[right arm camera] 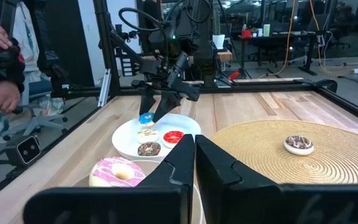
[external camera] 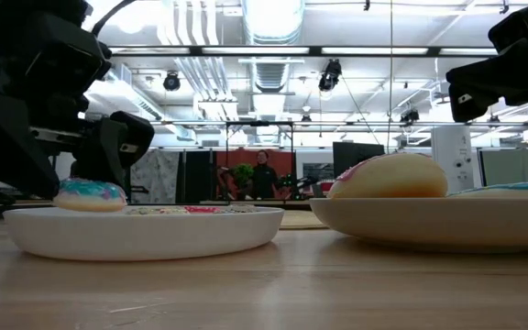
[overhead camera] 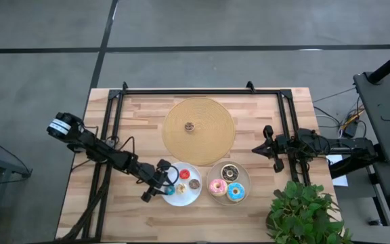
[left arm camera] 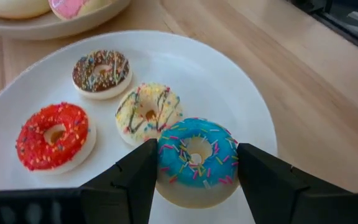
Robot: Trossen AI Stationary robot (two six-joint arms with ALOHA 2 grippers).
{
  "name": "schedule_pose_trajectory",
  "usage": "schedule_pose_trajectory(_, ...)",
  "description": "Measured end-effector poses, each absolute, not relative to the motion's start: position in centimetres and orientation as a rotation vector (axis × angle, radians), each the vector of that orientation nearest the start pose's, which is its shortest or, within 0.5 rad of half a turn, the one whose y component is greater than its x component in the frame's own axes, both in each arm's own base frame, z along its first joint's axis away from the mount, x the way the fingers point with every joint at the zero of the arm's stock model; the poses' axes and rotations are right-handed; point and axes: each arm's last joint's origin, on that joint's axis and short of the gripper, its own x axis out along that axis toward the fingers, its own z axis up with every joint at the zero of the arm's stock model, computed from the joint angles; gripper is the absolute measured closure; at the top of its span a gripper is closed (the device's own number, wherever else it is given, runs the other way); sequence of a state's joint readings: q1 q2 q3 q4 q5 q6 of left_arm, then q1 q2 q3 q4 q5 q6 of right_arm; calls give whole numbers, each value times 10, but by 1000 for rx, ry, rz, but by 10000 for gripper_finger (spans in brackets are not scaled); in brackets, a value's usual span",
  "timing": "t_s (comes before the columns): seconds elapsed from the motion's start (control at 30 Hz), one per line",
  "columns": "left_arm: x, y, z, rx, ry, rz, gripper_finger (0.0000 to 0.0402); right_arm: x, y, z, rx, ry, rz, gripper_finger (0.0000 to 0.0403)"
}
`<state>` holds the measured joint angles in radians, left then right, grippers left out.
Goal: Pick & Place donuts
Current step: Put the small blue donut on the white plate, then put the small brown donut on the white plate
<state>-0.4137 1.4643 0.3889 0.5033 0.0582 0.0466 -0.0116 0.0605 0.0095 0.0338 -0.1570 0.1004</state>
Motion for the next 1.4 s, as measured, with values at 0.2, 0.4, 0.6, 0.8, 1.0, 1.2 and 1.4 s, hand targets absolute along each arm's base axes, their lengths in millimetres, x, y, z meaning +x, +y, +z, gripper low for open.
schedule_pose_trajectory(0.2, 222, -99, 125, 124, 574, -465, 216, 101, 3, 165, 99, 25, 144, 394)
schedule_pose_trajectory(0.4, 222, -99, 122, 104, 591, -458, 215, 101, 3, 165, 99, 25, 144, 394)
schedule_pose_trajectory(0.6, 222, -99, 119, 96, 605, -454, 215, 101, 3, 165, 101, 25, 144, 394)
schedule_pose_trajectory(0.8, 222, -99, 119, 96, 606, -454, 215, 101, 3, 165, 103, 25, 144, 394)
schedule_pose_trajectory(1.0, 222, -99, 119, 96, 607, -452, 212, 101, 3, 165, 102, 25, 145, 394)
schedule_pose_trajectory(1.2, 222, -99, 119, 91, 608, -450, 181, 101, 3, 165, 99, 25, 144, 394)
schedule_pose_trajectory(1.4, 222, -98, 119, 91, 608, -450, 172, 101, 3, 165, 99, 25, 144, 394)
